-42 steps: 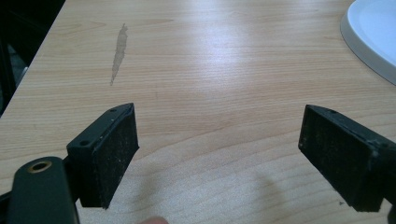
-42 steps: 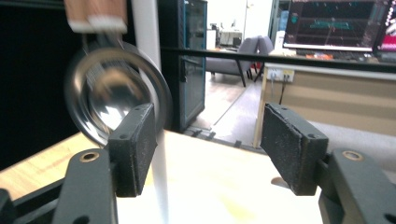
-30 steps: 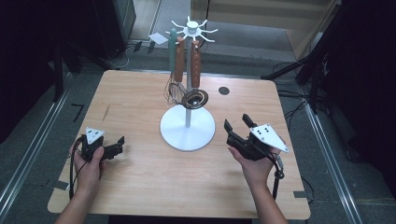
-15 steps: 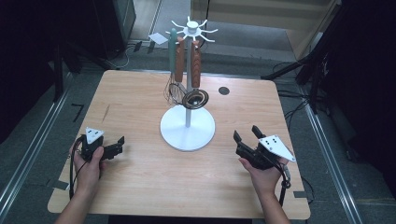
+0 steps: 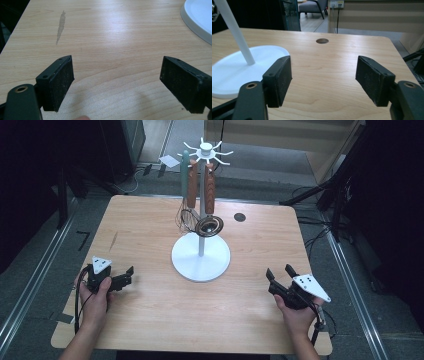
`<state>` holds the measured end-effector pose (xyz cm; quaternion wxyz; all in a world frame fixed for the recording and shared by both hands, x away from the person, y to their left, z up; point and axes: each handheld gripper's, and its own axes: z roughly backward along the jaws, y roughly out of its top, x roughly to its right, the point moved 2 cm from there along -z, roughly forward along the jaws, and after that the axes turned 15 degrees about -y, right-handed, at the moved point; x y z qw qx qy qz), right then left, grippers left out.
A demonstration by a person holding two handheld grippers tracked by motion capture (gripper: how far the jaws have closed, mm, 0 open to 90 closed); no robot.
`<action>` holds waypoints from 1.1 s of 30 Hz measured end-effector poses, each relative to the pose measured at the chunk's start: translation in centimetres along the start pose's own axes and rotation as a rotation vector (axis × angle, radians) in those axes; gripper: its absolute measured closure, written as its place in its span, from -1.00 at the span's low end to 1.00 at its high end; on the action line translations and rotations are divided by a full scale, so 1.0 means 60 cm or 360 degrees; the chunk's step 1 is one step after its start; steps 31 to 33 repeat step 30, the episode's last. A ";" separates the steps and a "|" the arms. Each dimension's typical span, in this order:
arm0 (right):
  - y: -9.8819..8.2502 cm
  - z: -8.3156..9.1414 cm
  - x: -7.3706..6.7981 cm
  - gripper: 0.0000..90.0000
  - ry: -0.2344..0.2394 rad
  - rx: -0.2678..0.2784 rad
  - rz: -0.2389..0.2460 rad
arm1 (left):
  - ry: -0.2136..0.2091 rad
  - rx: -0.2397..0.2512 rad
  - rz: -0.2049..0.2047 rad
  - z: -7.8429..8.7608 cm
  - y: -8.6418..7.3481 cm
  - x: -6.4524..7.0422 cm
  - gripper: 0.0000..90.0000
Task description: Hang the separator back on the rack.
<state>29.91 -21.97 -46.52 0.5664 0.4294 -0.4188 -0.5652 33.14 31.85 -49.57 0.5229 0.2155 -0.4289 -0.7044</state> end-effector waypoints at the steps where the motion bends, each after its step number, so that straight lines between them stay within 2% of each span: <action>1: -0.003 -0.002 0.003 -0.35 -0.0011 -0.0002 0.0015 | 0.0001 -0.0001 0.0000 0.000 0.000 0.000 -0.72; 5: -0.017 -0.005 0.018 -0.36 -0.0040 -0.0039 0.0035 | -0.0004 0.0007 0.0009 0.000 0.000 0.000 -0.72; 10: -0.028 -0.006 0.041 -0.42 -0.0038 -0.0084 0.0014 | -0.0006 0.0008 0.0016 0.001 0.000 -0.001 -0.72; 14: -0.039 -0.012 0.060 -0.45 -0.0096 -0.0111 0.0030 | -0.0005 0.0015 0.0014 0.001 0.000 -0.001 -0.72; 17: -0.044 -0.013 0.073 -0.45 -0.0116 -0.0140 0.0006 | -0.0015 0.0016 0.0012 0.002 0.000 -0.001 -0.73; 21: -0.051 -0.015 0.078 -0.47 -0.0130 -0.0153 0.0025 | -0.0019 0.0013 0.0012 0.001 0.000 -0.001 -0.75; 27: -0.063 -0.026 0.081 -0.47 -0.0154 -0.0232 0.0023 | -0.0022 0.0004 0.0014 0.001 0.000 -0.002 -0.76; 33: -0.063 -0.026 0.081 -0.47 -0.0154 -0.0231 0.0018 | -0.0029 -0.0007 0.0016 0.000 0.000 -0.002 -0.76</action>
